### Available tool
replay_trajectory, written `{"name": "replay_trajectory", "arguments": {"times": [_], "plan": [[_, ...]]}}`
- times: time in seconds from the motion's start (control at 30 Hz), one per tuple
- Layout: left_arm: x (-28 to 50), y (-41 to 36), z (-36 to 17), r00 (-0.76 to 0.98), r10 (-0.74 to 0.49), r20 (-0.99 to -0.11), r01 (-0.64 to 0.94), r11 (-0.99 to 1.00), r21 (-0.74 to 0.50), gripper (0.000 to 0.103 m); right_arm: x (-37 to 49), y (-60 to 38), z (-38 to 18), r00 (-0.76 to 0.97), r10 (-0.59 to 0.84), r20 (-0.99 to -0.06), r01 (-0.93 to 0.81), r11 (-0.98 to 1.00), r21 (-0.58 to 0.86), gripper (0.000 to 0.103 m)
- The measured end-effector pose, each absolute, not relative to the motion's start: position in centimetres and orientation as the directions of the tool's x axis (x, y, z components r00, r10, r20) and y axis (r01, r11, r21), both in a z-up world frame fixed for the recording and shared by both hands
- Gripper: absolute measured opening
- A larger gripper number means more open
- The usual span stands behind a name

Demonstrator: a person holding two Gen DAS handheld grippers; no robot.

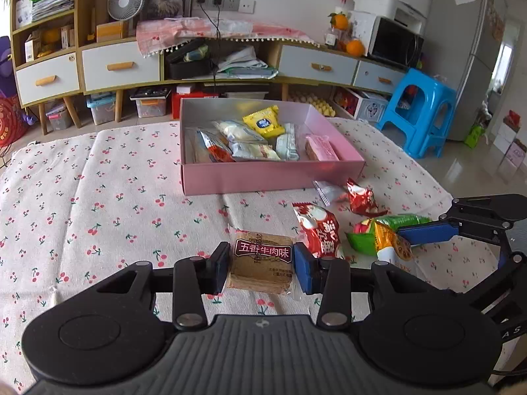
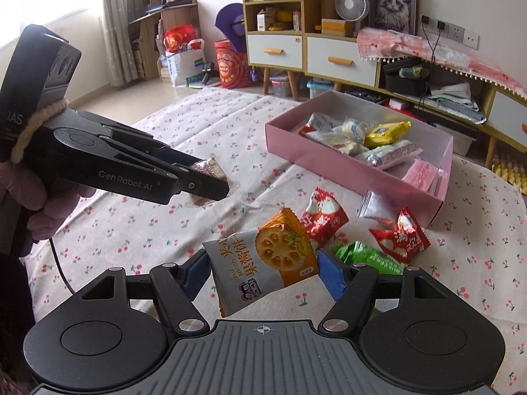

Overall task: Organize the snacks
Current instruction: 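Carry the brown biscuit pack in the left tool while the right tool carries the orange packet into the box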

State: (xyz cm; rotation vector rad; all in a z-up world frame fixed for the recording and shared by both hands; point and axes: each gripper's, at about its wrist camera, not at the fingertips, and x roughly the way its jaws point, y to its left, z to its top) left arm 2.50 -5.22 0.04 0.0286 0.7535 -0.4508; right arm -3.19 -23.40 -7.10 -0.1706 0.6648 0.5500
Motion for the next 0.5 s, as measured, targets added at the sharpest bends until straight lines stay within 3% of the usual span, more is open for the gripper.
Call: {"name": "replay_trajectory", "arguments": {"times": [0.5], "plan": [[7.0, -4.8, 1.2, 0.666, -0.340, -0.664, 0.307, 0.936, -0.171, 0.038, 4.3, -24.4, -3.4, 0.736, 0.328, -0.592, -0.334, 0.937, 0.105, 0.071]]}}
